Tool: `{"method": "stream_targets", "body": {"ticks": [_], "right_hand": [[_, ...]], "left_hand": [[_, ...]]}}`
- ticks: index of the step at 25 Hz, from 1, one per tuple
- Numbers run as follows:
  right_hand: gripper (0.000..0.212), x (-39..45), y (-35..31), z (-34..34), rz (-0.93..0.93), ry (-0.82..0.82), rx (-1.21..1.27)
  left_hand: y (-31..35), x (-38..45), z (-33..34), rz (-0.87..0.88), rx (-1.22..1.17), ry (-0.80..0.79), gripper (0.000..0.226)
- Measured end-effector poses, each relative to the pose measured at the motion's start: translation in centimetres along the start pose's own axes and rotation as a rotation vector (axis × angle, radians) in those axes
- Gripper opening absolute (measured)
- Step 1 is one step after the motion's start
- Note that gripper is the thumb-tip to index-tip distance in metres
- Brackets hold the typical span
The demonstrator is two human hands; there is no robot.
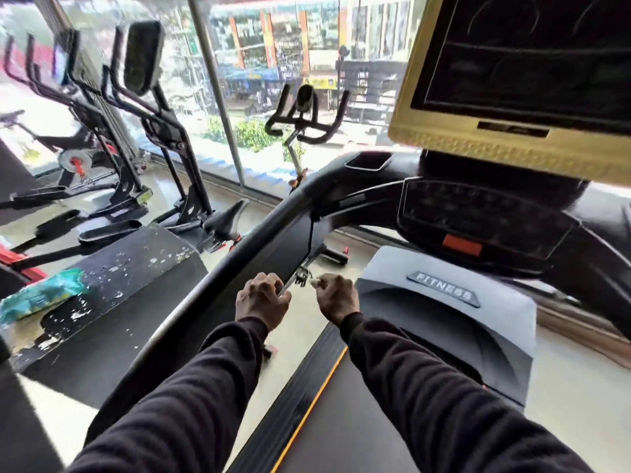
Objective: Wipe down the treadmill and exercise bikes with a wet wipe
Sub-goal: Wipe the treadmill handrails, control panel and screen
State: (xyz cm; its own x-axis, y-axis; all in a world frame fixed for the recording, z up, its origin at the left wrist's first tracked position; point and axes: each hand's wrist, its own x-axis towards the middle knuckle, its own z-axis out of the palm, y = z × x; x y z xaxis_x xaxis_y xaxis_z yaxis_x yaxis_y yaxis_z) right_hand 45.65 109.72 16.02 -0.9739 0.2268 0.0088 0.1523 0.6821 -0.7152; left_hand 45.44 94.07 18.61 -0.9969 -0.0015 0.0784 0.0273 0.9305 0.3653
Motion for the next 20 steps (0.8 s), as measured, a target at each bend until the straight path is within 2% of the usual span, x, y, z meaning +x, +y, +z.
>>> {"method": "stream_targets", "body": {"ticks": [2,5,11,14,17,20], "right_hand": [[0.019,1.9,0.2,-2.2,-0.098,0.055,-0.084],[0.025,4.8,0.4,-3.9,-0.17,0.115,-0.178],[0.023,12.2,-0.2,-4.4,-0.181,0.209,-0.235],[0.014,15.7,-1.6,-4.2,-0.198,0.279,-0.283],[0.008,18.5,-2.1,-3.2,-0.178,0.284,-0.328],[0.014,20.5,-2.0,-2.4,-0.192,0.219,-0.394]], "left_hand": [[1.8,1.9,0.1,0.03,-0.02,0.019,0.017],[3.9,5.4,0.9,0.081,-0.036,0.037,0.018],[5.7,14.3,2.6,0.232,-0.041,0.04,0.026],[5.6,19.3,2.6,0.302,0.008,0.048,0.028],[5.2,23.4,2.7,0.38,0.013,0.069,0.029],[5.3,26.2,3.1,0.463,0.045,0.04,0.046]]}}
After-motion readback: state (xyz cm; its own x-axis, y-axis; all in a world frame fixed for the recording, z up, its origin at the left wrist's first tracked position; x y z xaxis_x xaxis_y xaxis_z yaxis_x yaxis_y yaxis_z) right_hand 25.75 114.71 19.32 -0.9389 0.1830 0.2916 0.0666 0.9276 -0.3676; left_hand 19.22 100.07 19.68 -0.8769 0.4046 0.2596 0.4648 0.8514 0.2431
